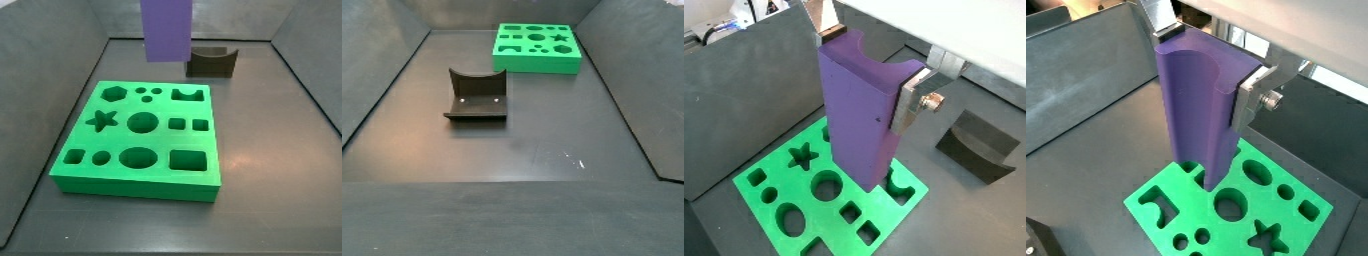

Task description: Insert the arch object.

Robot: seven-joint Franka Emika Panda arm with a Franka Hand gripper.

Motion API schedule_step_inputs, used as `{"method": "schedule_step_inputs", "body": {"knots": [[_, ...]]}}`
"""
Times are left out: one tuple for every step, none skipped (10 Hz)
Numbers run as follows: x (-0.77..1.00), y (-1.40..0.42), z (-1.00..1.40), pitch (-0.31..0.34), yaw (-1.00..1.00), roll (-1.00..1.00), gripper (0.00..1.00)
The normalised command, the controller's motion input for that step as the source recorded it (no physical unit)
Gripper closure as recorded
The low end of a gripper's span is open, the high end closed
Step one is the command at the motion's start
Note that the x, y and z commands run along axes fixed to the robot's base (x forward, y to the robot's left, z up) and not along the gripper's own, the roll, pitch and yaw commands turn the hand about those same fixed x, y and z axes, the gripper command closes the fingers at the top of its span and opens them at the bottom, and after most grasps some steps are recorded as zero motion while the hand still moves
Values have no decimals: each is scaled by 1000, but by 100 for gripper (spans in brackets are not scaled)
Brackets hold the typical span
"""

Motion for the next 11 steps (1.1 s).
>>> {"method": "schedule_step_inputs", "body": {"knots": [[1000, 180, -566, 257, 0, 174, 100], [1000, 197, -597, 244, 0, 170, 100], [823, 203, -766, 174, 0, 129, 100], [694, 269, -723, 151, 0, 87, 100], [523, 280, -511, 49, -6, 0, 100], [429, 257, -414, 0, -11, -30, 100], [391, 211, -380, 0, -29, -14, 100], [354, 180, -234, 40, -66, 0, 100], [149, 157, -189, 44, 0, 0, 100], [203, 123, -280, 7, 0, 0, 100], [203, 109, -394, 0, 0, 0, 100]]}}
